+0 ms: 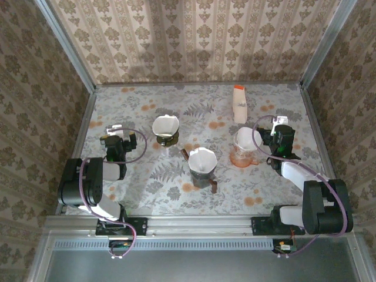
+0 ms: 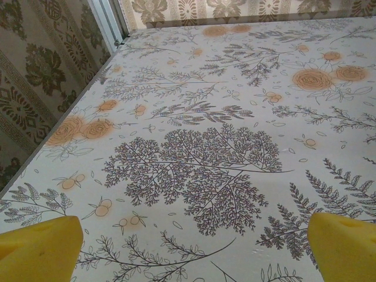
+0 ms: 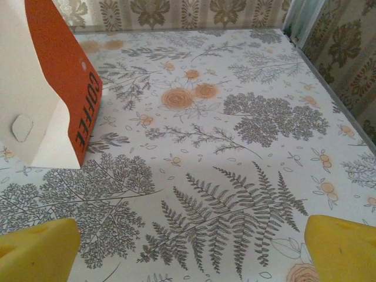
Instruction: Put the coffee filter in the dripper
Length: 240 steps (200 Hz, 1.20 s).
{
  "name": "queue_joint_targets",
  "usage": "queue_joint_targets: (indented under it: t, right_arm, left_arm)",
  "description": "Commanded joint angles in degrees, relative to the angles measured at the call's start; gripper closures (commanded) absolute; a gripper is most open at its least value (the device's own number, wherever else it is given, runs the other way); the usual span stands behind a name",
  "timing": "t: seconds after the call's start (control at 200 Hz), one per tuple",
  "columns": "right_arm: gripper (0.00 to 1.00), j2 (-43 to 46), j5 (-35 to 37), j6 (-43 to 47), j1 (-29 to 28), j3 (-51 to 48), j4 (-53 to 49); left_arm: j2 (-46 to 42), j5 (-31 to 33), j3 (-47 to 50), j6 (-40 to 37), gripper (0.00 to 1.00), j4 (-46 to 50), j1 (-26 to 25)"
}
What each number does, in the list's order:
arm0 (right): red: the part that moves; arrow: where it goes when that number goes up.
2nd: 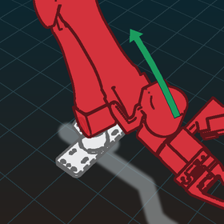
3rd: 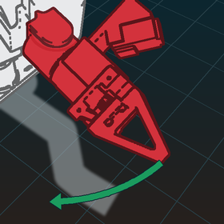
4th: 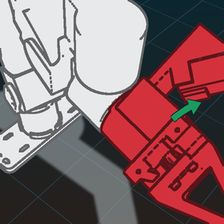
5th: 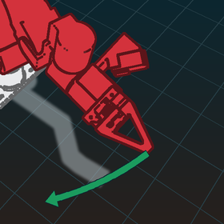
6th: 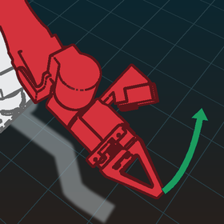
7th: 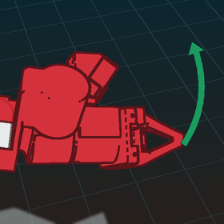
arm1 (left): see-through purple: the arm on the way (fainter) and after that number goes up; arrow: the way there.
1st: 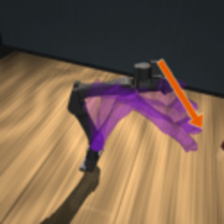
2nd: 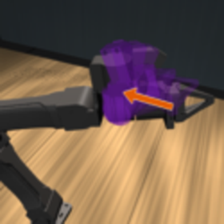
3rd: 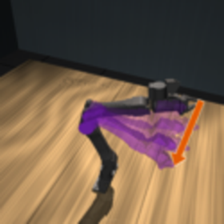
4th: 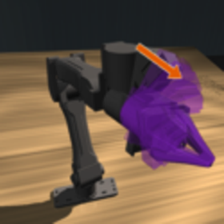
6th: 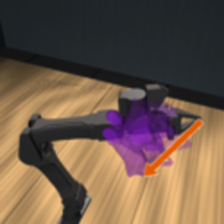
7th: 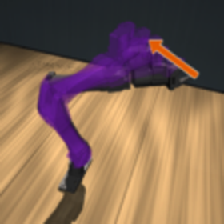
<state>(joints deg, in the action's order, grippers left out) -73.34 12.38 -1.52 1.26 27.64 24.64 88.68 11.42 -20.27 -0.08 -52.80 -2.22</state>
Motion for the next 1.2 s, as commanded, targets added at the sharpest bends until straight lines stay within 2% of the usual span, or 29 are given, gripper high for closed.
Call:
queue_joint_targets:
  t: [0.0,0.15,0.29,0.42,0.495,0.575,0.635,0.66,0.69,0.74,0.83,0.955,1.025,1.065,1.195]
  right_arm:
    - [0.0,-0.2,-1.1,-2.2,0.3,0.5,2.6]
    - [0.0,0.1,1.6,-6.5,0.2,-1.1,2.6]
    - [0.0,1.1,6.0,-6.8,0.3,-2.3,2.7]
    - [0.0,4.3,11.1,-8.3,1.5,-0.7,-2.4]
    - [0.0,6.1,14.8,-13.9,2.4,1.9,-8.4]
    - [0.0,6.9,15.9,-24.1,4.3,5.7,-18.3]
    - [0.0,7.0,11.9,-34.9,6.7,9.7,-29.5]
    - [0.0,7.0,7.3,-37.2,8.2,10.8,-32.7]
    - [0.0,6.8,0.6,-37.7,10.0,11.2,-33.8]
    - [0.0,6.1,-6.7,-40.7,11.6,11.4,-35.7]
    - [0.0,5.6,-14.3,-45.7,12.0,10.3,-36.4]
    - [0.04,7.5,-18.7,-53.4,12.0,6.4,-36.1]
    - [0.11,8.4,-20.7,-57.3,11.9,4.4,-35.4]
    - [0.19,9.0,-21.7,-58.8,11.7,3.1,-34.1]
    - [0.28,11.4,-20.6,-63.7,10.5,-0.1,-33.0]
  left_arm:
    - [0.2,0.6,-1.3,-1.2,0.0,-1.3,-0.3]
    - [0.2,0.5,-1.3,-1.2,0.0,-1.2,-0.3]
    - [0.2,0.5,-1.3,-1.2,0.0,-1.2,-0.3]
    - [0.2,0.6,-1.3,-1.2,0.0,-1.2,-0.3]
    - [0.3,0.6,-1.3,-1.2,0.0,-1.2,-0.3]
    - [0.2,0.6,-1.3,-1.1,0.0,-1.2,-0.3]
    - [0.2,0.5,-1.3,-1.2,0.0,-1.2,-0.3]
    - [0.2,0.6,-1.3,-1.2,0.0,-1.2,-0.3]
    - [0.2,0.6,-1.3,-1.2,0.0,-1.2,-0.3]
    - [0.2,0.6,-1.3,-1.2,0.0,-1.2,-0.3]
    - [0.2,0.6,-1.3,-1.2,0.0,-1.2,-0.3]
    - [0.2,0.6,-1.3,-1.2,0.0,-1.2,-0.3]
    - [0.2,0.6,-1.2,-1.1,0.0,-1.2,-0.3]
    - [0.2,0.7,-1.3,-1.2,0.0,-1.2,-0.3]
    - [0.2,0.7,-1.3,-1.2,0.0,-1.2,-0.3]
